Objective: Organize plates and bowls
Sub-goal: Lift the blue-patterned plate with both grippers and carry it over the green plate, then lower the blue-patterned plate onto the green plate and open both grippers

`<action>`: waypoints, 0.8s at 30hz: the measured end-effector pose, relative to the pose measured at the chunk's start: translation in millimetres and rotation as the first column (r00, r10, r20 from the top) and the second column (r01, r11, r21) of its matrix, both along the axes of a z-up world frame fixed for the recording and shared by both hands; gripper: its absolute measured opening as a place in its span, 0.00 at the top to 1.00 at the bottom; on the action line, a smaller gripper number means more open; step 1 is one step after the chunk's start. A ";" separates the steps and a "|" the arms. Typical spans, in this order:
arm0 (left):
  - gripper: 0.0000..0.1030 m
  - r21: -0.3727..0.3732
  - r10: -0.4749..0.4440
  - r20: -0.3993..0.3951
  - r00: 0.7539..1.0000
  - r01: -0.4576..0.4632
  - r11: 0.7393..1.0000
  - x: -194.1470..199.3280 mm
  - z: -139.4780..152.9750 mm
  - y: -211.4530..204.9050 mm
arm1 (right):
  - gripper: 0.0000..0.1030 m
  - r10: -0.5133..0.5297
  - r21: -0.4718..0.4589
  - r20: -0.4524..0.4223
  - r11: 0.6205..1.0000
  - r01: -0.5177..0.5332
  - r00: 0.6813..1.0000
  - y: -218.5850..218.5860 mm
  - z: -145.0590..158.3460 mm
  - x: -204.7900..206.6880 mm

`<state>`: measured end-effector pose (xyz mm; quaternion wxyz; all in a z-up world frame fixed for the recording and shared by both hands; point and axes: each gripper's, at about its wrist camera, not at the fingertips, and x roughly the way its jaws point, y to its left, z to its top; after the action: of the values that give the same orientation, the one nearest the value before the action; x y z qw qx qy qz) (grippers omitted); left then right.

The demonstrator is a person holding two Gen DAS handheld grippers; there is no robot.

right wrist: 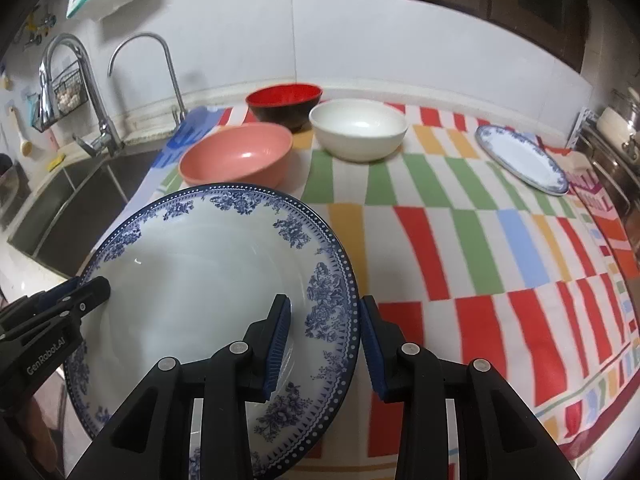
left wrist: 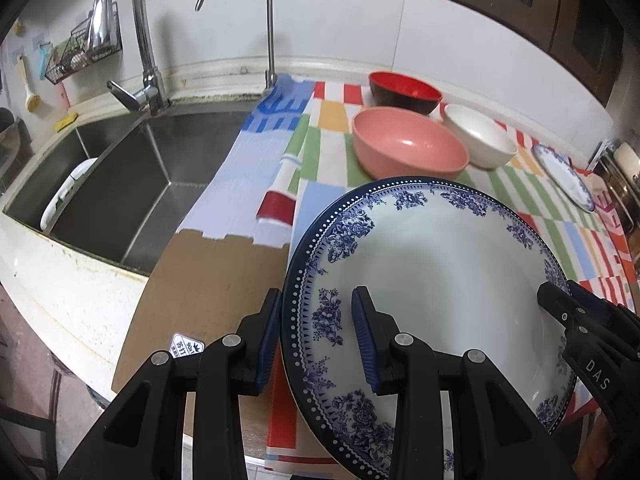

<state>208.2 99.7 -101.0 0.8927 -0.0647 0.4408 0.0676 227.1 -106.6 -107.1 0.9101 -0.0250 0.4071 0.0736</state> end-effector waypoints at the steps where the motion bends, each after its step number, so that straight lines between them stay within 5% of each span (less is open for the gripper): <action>1: 0.66 0.000 -0.001 -0.007 1.000 0.001 1.000 0.7 -2.6 0.6 | 0.65 -0.001 0.000 -0.009 1.000 0.001 1.000 1.3 -3.0 1.3; 24: 0.65 0.008 -0.034 -0.095 0.995 0.034 0.999 13.5 -22.6 1.4 | 0.63 0.005 -0.041 -0.071 0.999 -0.008 0.997 8.1 -24.9 10.7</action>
<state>221.6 101.1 -123.5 0.8720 -0.0497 0.4836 0.0575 237.8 -98.5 -132.0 0.8942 -0.0424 0.4404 0.0689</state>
